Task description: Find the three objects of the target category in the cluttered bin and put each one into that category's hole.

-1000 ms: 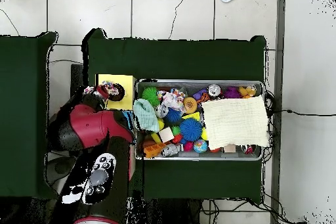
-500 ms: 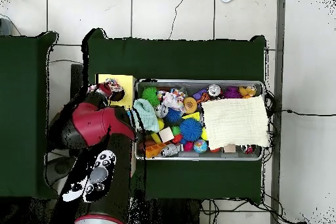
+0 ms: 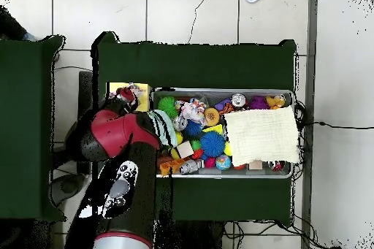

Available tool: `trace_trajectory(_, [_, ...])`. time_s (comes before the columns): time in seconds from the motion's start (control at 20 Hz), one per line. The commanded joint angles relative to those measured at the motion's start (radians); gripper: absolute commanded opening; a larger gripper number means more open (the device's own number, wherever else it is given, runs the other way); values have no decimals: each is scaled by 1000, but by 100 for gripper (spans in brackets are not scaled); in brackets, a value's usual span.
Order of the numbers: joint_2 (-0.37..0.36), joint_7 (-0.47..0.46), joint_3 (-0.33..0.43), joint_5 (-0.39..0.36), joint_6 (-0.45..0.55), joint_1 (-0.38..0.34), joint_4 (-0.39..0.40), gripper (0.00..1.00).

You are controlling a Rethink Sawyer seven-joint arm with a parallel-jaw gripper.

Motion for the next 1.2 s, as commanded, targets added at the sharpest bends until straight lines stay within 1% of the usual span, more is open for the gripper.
trace_trajectory(0.05, [86, 104, 16, -72, 40, -52, 8, 0])
trace_trajectory(0.2, [74, 114, 22, -77, 28, -60, 46, 0])
trace_trajectory(0.4, [60, 111, 24, -82, 44, -58, 77, 0])
trace_trajectory(0.65, [51, 133, 31, -62, 68, -54, 113, 0])
trace_trajectory(0.75, [42, 140, 40, -59, 59, -62, 136, 0])
trace_trajectory(1.2, [-48, 153, 103, -63, 22, -111, 266, 0])
